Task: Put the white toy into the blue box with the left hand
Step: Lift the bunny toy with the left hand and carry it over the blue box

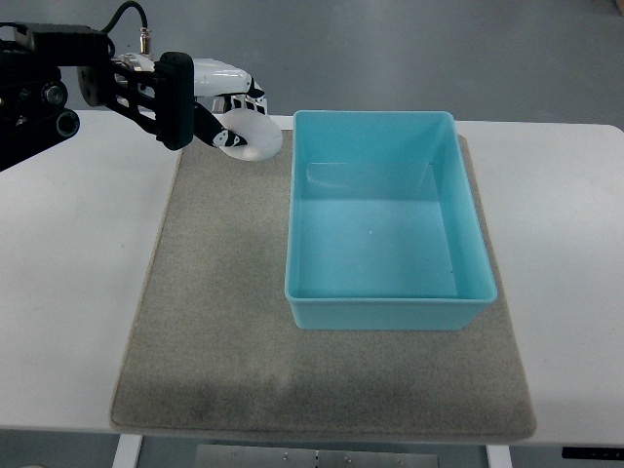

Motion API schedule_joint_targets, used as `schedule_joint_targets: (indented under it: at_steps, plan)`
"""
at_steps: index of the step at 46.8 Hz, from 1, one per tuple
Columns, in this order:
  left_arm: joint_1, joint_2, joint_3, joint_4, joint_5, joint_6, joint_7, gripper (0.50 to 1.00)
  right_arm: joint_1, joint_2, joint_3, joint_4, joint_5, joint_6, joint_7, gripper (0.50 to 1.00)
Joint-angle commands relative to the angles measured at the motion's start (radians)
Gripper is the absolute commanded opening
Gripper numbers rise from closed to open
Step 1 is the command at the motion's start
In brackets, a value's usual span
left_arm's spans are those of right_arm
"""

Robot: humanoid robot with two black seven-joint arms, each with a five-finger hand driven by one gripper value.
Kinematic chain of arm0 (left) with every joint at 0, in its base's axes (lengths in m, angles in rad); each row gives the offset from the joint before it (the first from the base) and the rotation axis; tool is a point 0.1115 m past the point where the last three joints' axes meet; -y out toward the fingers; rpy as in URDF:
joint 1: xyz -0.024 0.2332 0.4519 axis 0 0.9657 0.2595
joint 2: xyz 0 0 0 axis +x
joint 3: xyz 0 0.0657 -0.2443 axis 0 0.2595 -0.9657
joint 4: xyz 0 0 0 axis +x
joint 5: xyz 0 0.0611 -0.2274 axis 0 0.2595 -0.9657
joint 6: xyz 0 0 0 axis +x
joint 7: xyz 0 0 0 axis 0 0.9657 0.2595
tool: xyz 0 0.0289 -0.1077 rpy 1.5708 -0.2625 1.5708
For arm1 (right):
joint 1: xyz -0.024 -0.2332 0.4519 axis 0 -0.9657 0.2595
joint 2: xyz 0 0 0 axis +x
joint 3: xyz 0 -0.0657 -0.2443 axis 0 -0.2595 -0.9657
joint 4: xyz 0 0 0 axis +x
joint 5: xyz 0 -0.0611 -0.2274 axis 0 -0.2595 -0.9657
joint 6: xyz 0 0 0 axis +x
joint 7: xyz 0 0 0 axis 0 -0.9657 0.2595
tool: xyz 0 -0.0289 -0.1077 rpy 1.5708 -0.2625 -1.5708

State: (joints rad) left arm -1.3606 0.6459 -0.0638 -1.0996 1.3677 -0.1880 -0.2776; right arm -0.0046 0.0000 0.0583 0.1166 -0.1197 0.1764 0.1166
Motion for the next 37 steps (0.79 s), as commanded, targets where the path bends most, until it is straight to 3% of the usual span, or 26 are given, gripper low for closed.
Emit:
schedule_joint_targets:
  at_steps: [1, 32, 37]
  plan:
    - [0.000, -0.006, -0.004, -0.003, -0.004, 0.021, 0.000, 0.510, 0.000, 0.000, 0.000, 0.000, 0.000, 0.000, 0.000, 0.936]
    - [0.021, -0.152, -0.041, -0.017, -0.012, 0.068, 0.000, 0.510, 0.000, 0.000, 0.000, 0.000, 0.000, 0.000, 0.000, 0.936]
    - [0.035, -0.172, -0.042, -0.016, -0.013, 0.087, 0.000, 0.533, 0.000, 0.000, 0.000, 0.000, 0.000, 0.000, 0.000, 0.936]
